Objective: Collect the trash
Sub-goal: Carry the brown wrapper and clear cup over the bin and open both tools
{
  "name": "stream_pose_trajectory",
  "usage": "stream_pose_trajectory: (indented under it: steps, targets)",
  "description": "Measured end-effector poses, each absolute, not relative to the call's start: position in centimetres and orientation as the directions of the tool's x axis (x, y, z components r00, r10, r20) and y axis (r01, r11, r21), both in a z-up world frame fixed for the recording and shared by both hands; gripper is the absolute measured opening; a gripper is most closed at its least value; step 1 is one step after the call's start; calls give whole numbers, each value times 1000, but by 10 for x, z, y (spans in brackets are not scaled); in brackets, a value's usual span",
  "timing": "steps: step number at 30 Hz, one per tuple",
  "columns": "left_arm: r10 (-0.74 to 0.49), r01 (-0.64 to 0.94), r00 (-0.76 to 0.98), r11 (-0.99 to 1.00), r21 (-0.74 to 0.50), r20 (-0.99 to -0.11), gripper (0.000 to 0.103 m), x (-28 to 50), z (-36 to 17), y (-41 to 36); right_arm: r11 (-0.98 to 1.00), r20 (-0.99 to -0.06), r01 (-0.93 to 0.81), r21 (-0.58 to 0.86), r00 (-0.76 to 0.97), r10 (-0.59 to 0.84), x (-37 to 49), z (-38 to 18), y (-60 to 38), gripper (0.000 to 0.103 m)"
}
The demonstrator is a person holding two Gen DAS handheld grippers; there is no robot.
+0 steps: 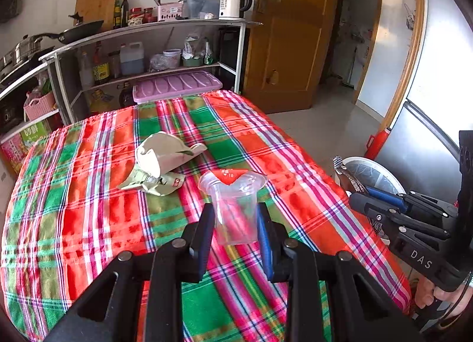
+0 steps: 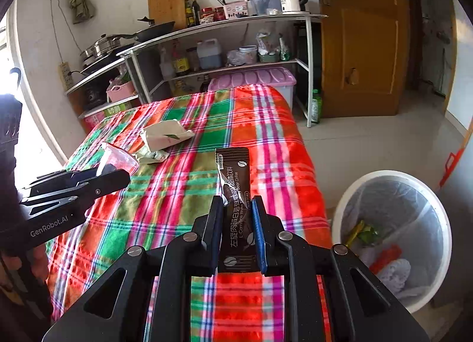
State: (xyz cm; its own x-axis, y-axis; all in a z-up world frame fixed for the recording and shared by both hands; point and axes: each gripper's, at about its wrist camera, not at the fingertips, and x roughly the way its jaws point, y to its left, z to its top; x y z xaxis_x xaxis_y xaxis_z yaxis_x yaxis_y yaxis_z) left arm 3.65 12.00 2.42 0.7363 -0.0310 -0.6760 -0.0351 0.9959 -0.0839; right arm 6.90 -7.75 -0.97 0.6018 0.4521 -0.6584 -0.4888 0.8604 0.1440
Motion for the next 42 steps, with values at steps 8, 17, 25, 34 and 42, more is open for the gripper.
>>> stream_pose_trajectory:
  steps: [8,17,25,34,42]
  targets:
    - [-114,94,736,993,-65,-667,30,55,33,57,912,-646,-381,153,659,384,70,-4,-138,20]
    - [-190,207,722,977,-54,-665,30,73,40,-8,951,-641,-265,157,705,302,69,-1,-204,20]
    - [-264,286,675,954,-85,-689,30,93,30,-59,974,-660,-171,151,716,228,75,-9,-253,20]
    - [-294,319,605,941,-113,-740,30,118,3,-98,983,-704,-105,151,687,181,90,-30,-284,20]
    - [-256,304,593,949,-82,-764,30,133,-12,-111,989,-735,-73,126,663,142,102,-47,-299,20]
